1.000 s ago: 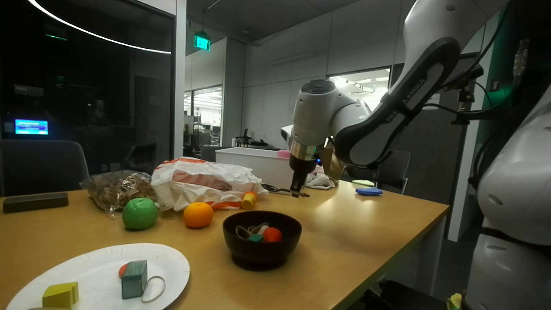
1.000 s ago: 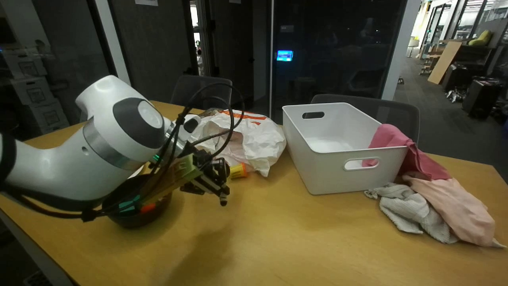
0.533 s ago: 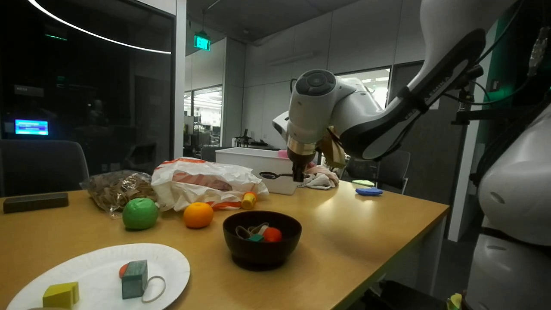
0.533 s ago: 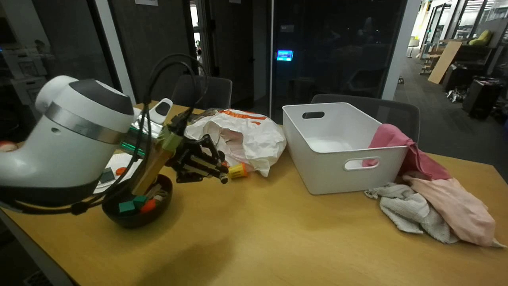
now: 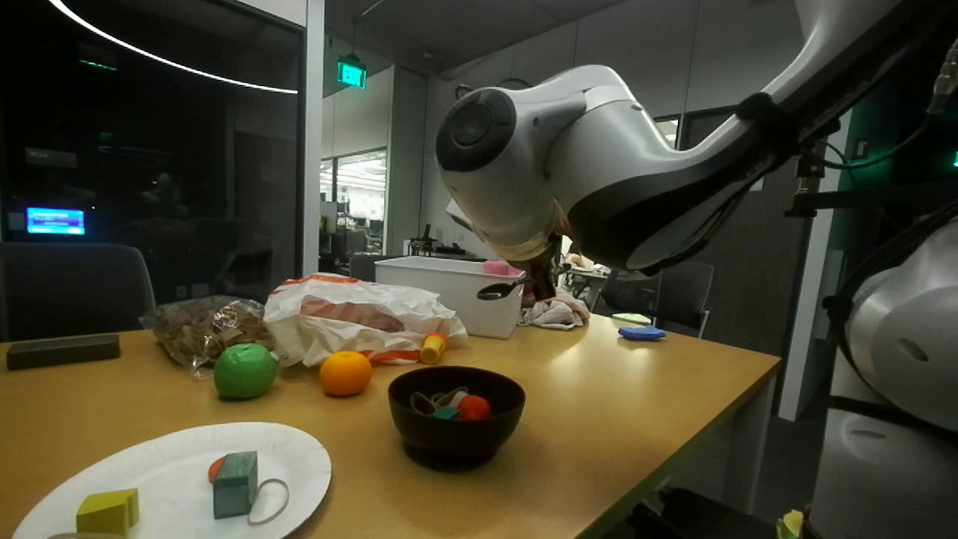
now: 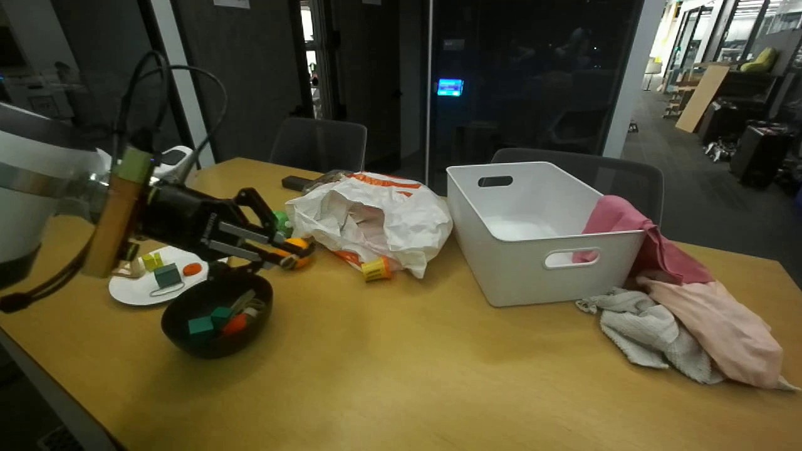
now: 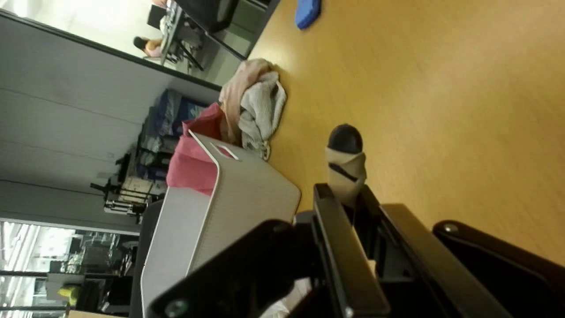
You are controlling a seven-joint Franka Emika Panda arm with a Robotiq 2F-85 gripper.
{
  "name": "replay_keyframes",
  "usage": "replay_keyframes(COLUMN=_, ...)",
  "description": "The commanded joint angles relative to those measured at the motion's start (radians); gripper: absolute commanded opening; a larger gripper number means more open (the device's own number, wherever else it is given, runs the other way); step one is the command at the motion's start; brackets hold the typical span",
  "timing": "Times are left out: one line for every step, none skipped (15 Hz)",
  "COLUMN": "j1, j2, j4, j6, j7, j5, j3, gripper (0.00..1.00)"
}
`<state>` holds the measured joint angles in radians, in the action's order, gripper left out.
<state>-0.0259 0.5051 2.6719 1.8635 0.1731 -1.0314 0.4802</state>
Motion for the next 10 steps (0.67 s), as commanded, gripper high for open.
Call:
replay_keyframes(j1=0.094, j2=-0.081, j4=-0.097, j6=-0.272, j7=-0.100, j5=0.015, j3=0.039, gripper=0.11)
replay_keyframes(j1=0.126, j2=-0.111, j4=-0.121, j6=-0.347, j7=-0.127, j5=0.008, j3=0.033, gripper=0.11)
replay_keyframes(j1=0.166, j2=-0.147, j4=-0.145, j6=-0.420, j7=-0.146, j5=0.002, j3=0.020, gripper=0.11)
replay_keyframes(j1=0.194, j2=-0.178, j4=-0.173, j6=-0.488, j7=-0.174, j5=0.009, j3=0.012, gripper=0.11)
replay_keyframes(j1=0.216, j2=-0.223, j4=-0.202, j6=-0.560, j7=-0.179, j5=0.022, j3=0.010, gripper=0.12)
replay_keyframes(j1=0.238, j2=-0.264, j4=-0.230, j6=-0.617, j7=-0.195, j5=0.025, j3=-0.001, gripper=0.12)
replay_keyframes(j1=0.256, j2=-0.301, j4=-0.260, j6=-0.667, j7=-0.211, j5=0.040, j3=-0.014, gripper=0.12)
replay_keyframes(j1=0.271, j2=-0.341, j4=-0.288, j6=-0.707, j7=-0.225, j5=0.054, j3=-0.026, gripper=0.12)
replay_keyframes(j1=0.285, j2=-0.375, j4=-0.315, j6=-0.726, j7=-0.247, j5=0.073, j3=-0.041, gripper=0.12)
replay_keyframes(j1=0.301, j2=-0.398, j4=-0.338, j6=-0.724, j7=-0.281, j5=0.094, j3=-0.057, gripper=0.11)
